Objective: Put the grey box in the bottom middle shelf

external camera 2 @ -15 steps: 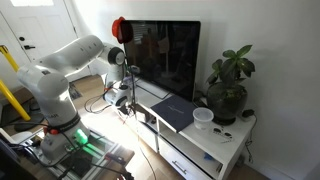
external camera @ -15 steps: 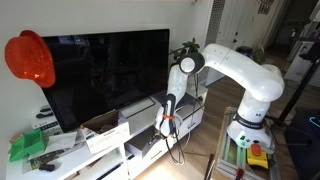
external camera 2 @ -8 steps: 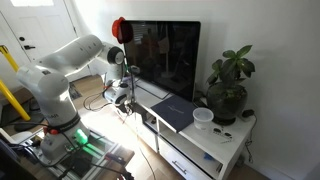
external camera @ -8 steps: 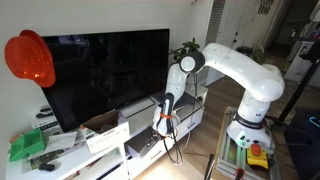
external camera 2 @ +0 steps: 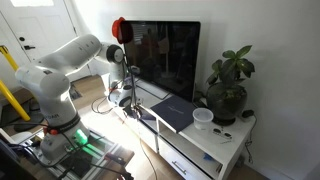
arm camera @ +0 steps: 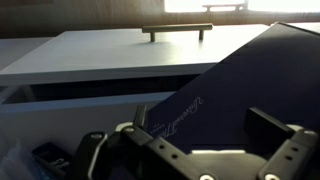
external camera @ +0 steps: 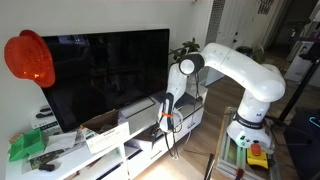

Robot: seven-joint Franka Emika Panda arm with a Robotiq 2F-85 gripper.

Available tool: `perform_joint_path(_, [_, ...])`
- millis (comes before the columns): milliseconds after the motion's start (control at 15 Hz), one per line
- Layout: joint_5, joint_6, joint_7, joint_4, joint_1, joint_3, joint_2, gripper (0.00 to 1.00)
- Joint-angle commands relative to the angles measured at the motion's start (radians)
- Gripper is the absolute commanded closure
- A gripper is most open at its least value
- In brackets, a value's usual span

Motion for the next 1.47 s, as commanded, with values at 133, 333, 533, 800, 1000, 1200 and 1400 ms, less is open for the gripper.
perform_joint_path(133, [0.047,0.022,0.033,-0.027,0.058,-0.031,-0.045,0.00])
perform_joint_path(333, [0.036,-0.036,0.017,-0.068,0.080,-0.034,-0.088,0.00])
perform_joint_path(533, [0.036,-0.143,0.013,-0.105,0.131,-0.061,-0.136,0.00])
perform_joint_path(800, [0.019,-0.282,0.021,-0.099,0.200,-0.106,-0.165,0.00])
perform_joint_path(1000, [-0.006,-0.305,0.005,-0.070,0.197,-0.087,-0.157,0.00])
perform_joint_path(1200, [-0.041,-0.324,-0.037,-0.061,0.154,-0.017,-0.153,0.00])
perform_joint_path(1400, [-0.079,-0.343,-0.073,-0.061,0.153,0.027,-0.163,0.00])
